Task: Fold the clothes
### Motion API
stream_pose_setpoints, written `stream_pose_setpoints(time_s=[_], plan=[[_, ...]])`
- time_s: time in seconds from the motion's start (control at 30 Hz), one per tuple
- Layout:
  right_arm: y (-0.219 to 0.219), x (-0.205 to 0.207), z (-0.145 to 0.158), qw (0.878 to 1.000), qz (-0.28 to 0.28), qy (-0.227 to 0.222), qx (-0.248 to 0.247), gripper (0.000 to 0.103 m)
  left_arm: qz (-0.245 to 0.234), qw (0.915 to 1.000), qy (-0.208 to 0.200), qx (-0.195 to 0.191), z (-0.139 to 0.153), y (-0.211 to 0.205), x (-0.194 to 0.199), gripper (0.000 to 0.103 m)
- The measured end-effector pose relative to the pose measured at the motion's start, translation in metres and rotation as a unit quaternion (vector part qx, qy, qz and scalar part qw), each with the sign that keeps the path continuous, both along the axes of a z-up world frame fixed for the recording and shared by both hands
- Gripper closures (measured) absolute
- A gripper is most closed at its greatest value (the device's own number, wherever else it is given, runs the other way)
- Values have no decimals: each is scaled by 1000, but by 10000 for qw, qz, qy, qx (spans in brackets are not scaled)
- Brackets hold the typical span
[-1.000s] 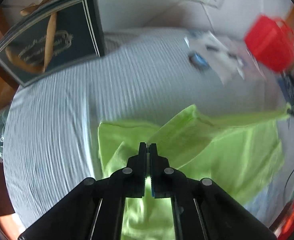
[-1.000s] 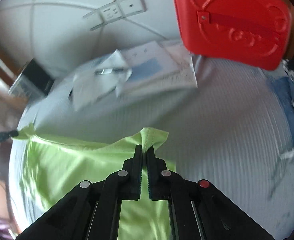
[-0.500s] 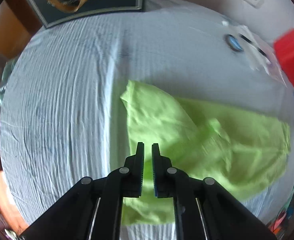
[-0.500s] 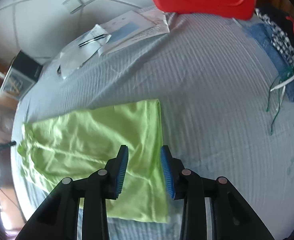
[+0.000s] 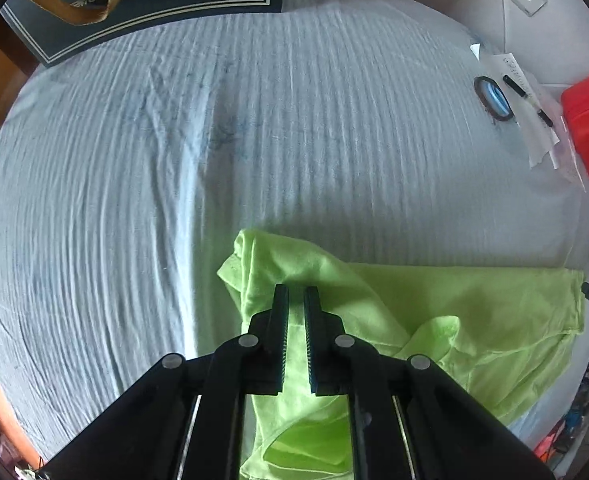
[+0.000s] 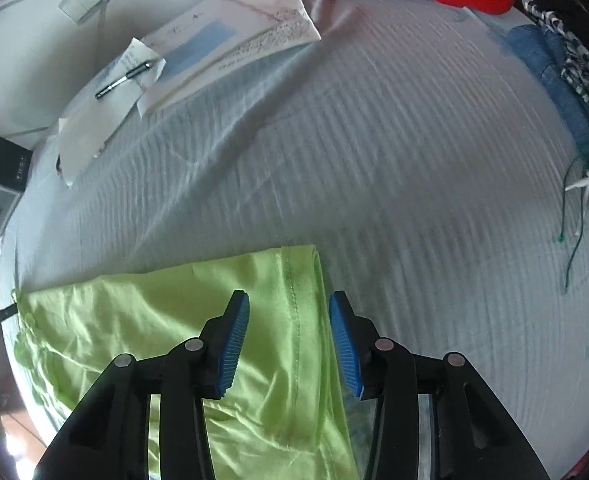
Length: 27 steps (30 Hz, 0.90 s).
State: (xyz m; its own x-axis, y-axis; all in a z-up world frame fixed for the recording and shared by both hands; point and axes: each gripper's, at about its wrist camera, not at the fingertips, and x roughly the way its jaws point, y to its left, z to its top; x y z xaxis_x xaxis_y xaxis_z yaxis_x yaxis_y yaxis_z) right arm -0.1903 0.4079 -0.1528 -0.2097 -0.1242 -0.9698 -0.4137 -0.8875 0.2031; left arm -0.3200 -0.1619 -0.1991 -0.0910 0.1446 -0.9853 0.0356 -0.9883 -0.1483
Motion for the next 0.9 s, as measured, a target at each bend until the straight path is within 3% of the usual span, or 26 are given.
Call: stream_pose_setpoints(time_s=[0.33, 0.47, 0.53, 0.6, 0.63, 0.73, 0.83, 0.9], plan=[[0, 4, -6, 9997, 83, 152, -165, 48, -22, 9985, 390, 390, -7, 0, 8, 88], [-5, 3, -6, 9996, 190, 190, -125, 38, -34, 9992, 349, 210, -1, -4, 5, 87], [-6, 3, -6, 9996, 220, 172, -107, 37, 0, 9986, 531, 7, 14, -11, 4, 74], [-6, 6, -7, 9995, 208, 190, -123, 37, 42, 9973, 736, -35, 31, -21, 5, 6], [-5, 7, -7, 9995, 203, 204, -140, 37, 65, 9965, 829, -48, 38, -25, 6, 0], [-4, 6, -6, 9994, 186, 213, -176, 37, -23, 9962, 817, -286, 42, -18, -2, 0], [-3, 6, -5, 9994, 195, 212, -182, 37, -24, 9978, 550, -366, 29, -16, -9, 1], [-4, 6, -4, 9996, 218, 159, -58, 45, -19, 9982, 414, -426, 23, -21, -3, 22]])
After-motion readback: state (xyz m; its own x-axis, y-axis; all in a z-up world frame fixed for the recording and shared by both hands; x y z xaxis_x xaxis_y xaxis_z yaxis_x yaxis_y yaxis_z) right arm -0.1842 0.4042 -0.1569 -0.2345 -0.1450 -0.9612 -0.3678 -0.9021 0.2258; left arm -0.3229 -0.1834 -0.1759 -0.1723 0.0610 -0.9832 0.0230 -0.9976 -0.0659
